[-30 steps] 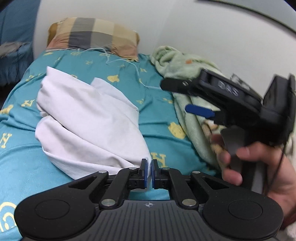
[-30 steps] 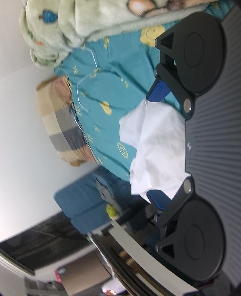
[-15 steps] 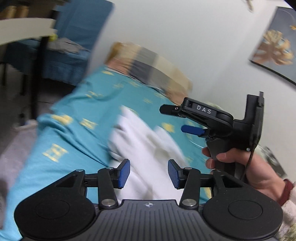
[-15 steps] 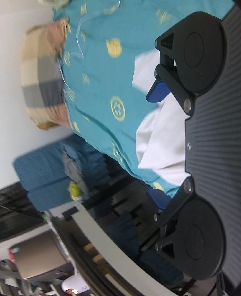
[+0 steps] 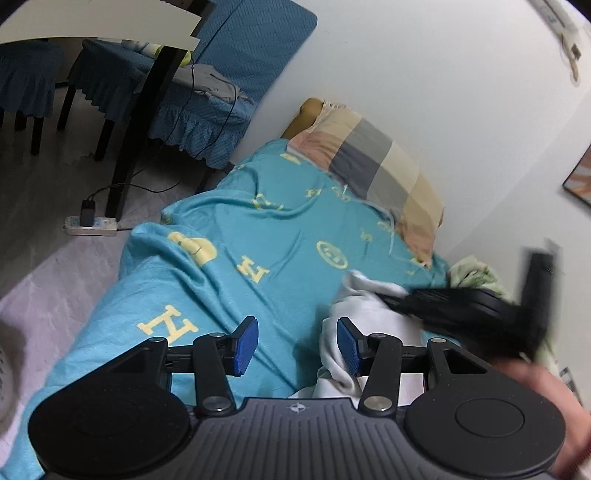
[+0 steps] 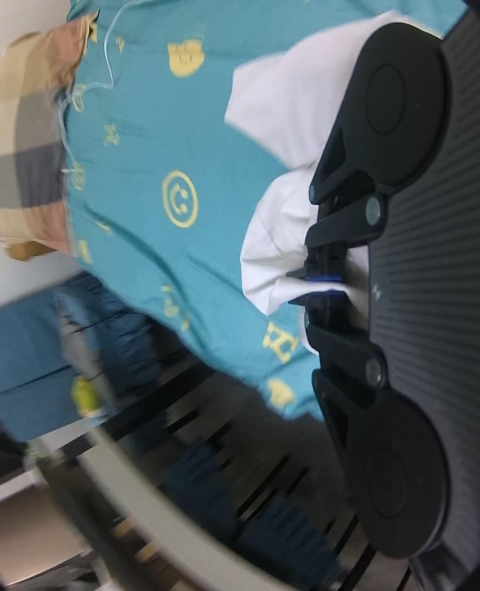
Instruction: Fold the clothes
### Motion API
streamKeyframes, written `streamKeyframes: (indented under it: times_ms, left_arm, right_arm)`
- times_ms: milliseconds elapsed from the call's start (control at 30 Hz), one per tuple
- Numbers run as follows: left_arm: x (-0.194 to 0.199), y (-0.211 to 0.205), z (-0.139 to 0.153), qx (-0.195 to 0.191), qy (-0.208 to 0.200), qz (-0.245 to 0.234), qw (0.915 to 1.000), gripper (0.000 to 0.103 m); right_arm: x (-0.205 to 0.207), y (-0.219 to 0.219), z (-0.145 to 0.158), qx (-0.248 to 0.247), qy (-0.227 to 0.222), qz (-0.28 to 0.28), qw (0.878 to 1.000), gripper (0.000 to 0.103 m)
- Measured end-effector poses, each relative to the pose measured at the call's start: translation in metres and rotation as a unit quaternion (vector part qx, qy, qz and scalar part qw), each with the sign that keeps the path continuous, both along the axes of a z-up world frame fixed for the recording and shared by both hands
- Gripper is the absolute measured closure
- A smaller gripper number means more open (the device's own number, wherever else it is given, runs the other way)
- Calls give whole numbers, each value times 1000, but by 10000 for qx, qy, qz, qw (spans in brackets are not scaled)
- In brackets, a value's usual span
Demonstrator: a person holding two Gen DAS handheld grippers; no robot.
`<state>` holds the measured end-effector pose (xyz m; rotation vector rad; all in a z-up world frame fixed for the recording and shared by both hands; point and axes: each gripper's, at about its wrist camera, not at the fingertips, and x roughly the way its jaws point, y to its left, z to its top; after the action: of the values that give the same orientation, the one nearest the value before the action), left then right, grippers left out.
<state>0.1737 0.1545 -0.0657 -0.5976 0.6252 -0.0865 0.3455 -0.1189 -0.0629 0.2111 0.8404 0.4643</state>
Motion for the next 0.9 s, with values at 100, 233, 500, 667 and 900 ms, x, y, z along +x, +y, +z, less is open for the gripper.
streamKeyframes:
  times_ms: [100, 233, 500, 667, 900]
  left_arm:
    - [-4, -2, 3, -159, -131, -26, 9998, 53]
    - [-12, -13, 11, -245, -285, -188, 9991, 53]
    - [-38, -50, 19, -38, -320, -853, 9958, 53]
    - [-49, -71, 22, 313, -274, -1005, 9941, 52]
    - [-39, -98, 17, 441, -194, -1310, 9902, 50]
  right_arm:
    - [-55, -34, 27, 228, -71, -51, 9997, 96]
    - [-127, -76, 55, 525, -46, -107, 9986, 96]
    - [-211, -98, -20, 460, 1445, 182, 9883, 95]
    - [-232, -118, -11, 660, 1013, 43, 9927, 92]
    - [-221, -147, 25, 825, 56, -425, 9957, 24]
